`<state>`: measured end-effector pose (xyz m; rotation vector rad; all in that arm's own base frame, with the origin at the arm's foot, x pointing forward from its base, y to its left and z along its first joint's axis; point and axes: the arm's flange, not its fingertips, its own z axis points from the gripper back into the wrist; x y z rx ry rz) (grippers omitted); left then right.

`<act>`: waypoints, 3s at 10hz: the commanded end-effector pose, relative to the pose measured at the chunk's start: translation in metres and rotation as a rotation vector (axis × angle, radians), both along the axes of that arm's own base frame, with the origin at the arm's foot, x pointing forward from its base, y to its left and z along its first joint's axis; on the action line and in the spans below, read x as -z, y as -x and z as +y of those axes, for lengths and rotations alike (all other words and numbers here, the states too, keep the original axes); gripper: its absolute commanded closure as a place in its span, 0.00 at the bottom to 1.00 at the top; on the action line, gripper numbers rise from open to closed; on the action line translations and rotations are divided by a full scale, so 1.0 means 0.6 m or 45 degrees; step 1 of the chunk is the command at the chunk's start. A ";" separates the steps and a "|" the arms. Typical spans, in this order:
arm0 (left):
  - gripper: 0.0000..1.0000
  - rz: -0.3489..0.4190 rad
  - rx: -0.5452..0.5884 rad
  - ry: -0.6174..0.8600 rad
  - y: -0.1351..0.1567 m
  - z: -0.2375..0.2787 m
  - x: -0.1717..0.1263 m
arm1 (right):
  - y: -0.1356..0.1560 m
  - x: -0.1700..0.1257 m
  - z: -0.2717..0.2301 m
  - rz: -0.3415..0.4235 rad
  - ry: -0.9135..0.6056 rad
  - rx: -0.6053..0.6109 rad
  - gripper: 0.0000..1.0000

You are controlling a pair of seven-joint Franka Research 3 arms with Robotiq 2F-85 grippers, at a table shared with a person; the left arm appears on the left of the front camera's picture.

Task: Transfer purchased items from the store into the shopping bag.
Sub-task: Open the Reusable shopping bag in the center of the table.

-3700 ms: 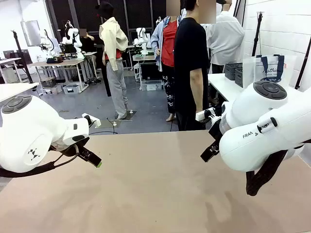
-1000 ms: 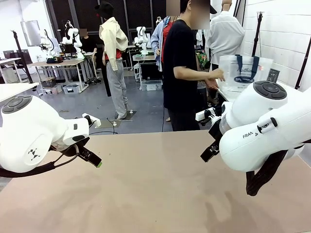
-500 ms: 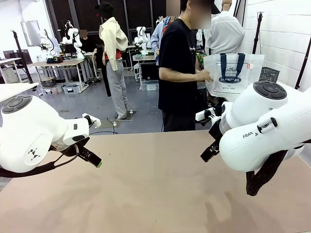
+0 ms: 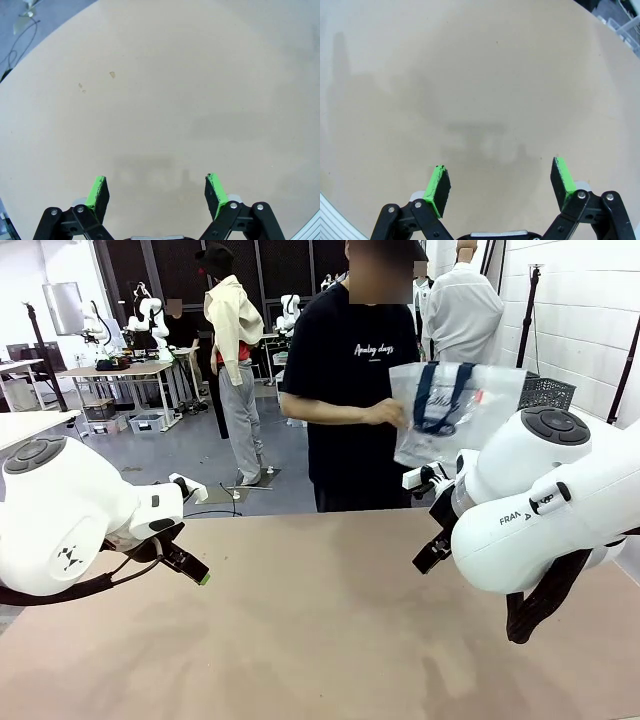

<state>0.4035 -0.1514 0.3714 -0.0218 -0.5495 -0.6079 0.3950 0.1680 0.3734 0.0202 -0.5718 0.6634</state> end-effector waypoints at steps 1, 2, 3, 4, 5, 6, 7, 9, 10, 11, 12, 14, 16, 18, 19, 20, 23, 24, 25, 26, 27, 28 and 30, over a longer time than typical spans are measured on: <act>0.00 0.000 -0.001 0.000 0.000 0.001 0.000 | 0.000 0.000 0.000 0.000 0.000 0.000 0.00; 0.00 0.000 -0.001 0.000 0.000 0.001 0.000 | 0.000 0.000 0.000 0.000 0.000 0.000 0.00; 0.00 0.000 -0.001 0.000 0.000 0.001 0.000 | 0.000 0.000 0.000 0.000 0.000 0.000 0.00; 0.00 0.000 -0.001 0.000 0.000 0.001 0.000 | 0.000 0.000 0.000 0.000 0.000 0.000 0.00; 0.00 0.000 -0.001 0.000 0.000 0.001 0.000 | 0.000 0.000 0.000 0.000 0.000 0.000 0.00; 0.00 0.000 0.000 0.000 0.000 0.000 0.000 | 0.000 0.000 0.000 0.000 0.000 0.000 0.00; 0.00 0.100 0.071 0.084 0.007 -0.006 -0.020 | 0.000 0.000 0.000 0.000 0.000 0.000 0.00; 0.00 0.273 0.121 0.077 0.017 -0.021 -0.048 | 0.013 -0.015 0.012 0.038 0.019 -0.084 0.00; 0.00 0.328 0.143 0.118 0.022 -0.024 -0.063 | 0.017 -0.023 0.016 0.085 -0.002 -0.113 0.00; 0.00 0.392 0.182 0.158 0.030 -0.024 -0.080 | 0.026 -0.036 0.024 0.142 -0.038 -0.167 0.00; 0.00 0.407 0.214 0.209 0.031 -0.026 -0.100 | 0.031 -0.055 0.029 0.175 -0.060 -0.183 0.00; 0.00 0.364 0.252 0.289 0.033 -0.035 -0.155 | 0.037 -0.107 0.044 0.224 -0.091 -0.198 0.00; 0.00 0.273 0.271 0.265 0.026 -0.049 -0.229 | 0.019 -0.186 0.070 0.253 -0.124 -0.153 0.00; 0.00 0.229 0.280 0.281 0.008 -0.066 -0.276 | -0.011 -0.250 0.097 0.265 -0.188 -0.141 0.00; 0.00 0.233 0.296 0.323 -0.004 -0.080 -0.296 | -0.029 -0.276 0.116 0.274 -0.211 -0.127 0.00; 0.00 0.231 0.304 0.346 -0.014 -0.091 -0.306 | -0.042 -0.291 0.136 0.245 -0.209 -0.102 0.00; 0.00 0.199 0.284 0.310 0.004 -0.082 -0.309 | -0.020 -0.294 0.113 0.226 -0.193 -0.147 0.00; 0.00 0.203 0.287 0.320 -0.009 -0.093 -0.311 | -0.020 -0.294 0.113 0.226 -0.193 -0.147 0.00; 0.00 0.312 0.261 0.321 -0.013 -0.103 -0.299 | -0.037 -0.304 0.130 0.211 -0.184 -0.135 0.00; 0.00 0.368 0.216 0.360 -0.019 -0.123 -0.315 | -0.044 -0.318 0.149 0.259 -0.236 0.016 0.00; 0.00 0.415 0.065 0.403 -0.029 -0.144 -0.338 | -0.059 -0.338 0.168 0.256 -0.256 0.120 0.00; 0.00 0.429 0.002 0.419 -0.035 -0.155 -0.352 | -0.075 -0.353 0.183 0.267 -0.280 0.166 0.00; 0.00 0.479 -0.023 0.459 -0.049 -0.183 -0.367 | -0.114 -0.364 0.222 0.309 -0.254 0.237 0.00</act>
